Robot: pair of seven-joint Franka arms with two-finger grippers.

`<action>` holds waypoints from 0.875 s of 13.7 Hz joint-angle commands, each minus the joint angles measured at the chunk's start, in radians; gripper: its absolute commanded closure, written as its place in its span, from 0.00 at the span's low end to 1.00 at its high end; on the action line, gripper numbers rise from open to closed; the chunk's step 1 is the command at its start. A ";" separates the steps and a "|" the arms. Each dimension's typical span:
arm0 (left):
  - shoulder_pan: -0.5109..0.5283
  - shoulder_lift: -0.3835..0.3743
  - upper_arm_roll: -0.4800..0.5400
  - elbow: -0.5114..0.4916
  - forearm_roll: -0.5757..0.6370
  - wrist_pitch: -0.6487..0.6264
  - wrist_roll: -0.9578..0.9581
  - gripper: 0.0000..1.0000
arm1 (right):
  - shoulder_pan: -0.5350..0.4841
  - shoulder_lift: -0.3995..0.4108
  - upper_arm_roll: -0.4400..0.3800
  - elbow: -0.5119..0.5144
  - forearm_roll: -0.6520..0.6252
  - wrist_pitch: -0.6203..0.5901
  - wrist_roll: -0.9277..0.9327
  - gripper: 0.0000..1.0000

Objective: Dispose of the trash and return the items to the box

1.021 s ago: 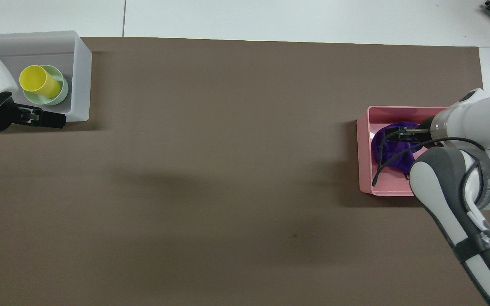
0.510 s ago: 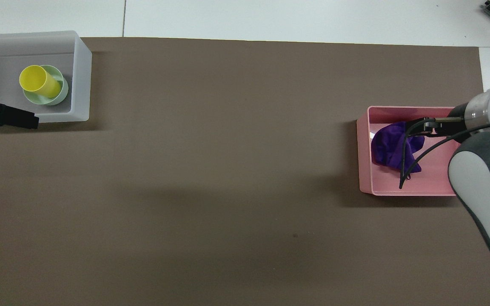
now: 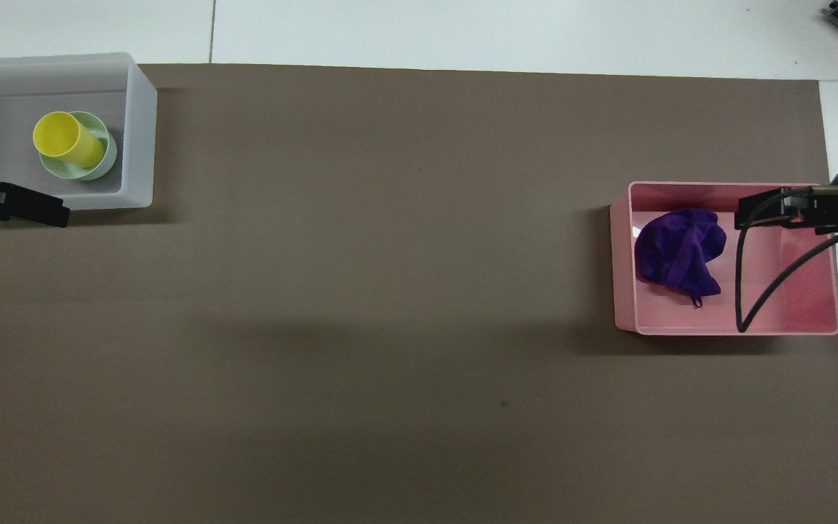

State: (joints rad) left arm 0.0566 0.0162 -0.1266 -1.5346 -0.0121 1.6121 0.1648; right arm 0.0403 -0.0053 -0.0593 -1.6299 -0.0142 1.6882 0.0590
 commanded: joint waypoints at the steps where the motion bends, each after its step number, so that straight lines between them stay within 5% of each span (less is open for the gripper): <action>1: -0.023 0.010 0.004 0.030 0.026 -0.031 -0.013 0.00 | -0.014 0.007 0.006 0.086 0.014 -0.090 -0.002 0.00; 12: -0.143 -0.018 0.128 0.019 0.021 -0.081 -0.010 0.00 | -0.007 -0.022 0.007 0.052 0.010 -0.136 -0.016 0.00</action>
State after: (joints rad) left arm -0.0724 0.0001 -0.0152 -1.5216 -0.0097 1.5558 0.1648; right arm 0.0417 -0.0064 -0.0566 -1.5486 -0.0140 1.5520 0.0583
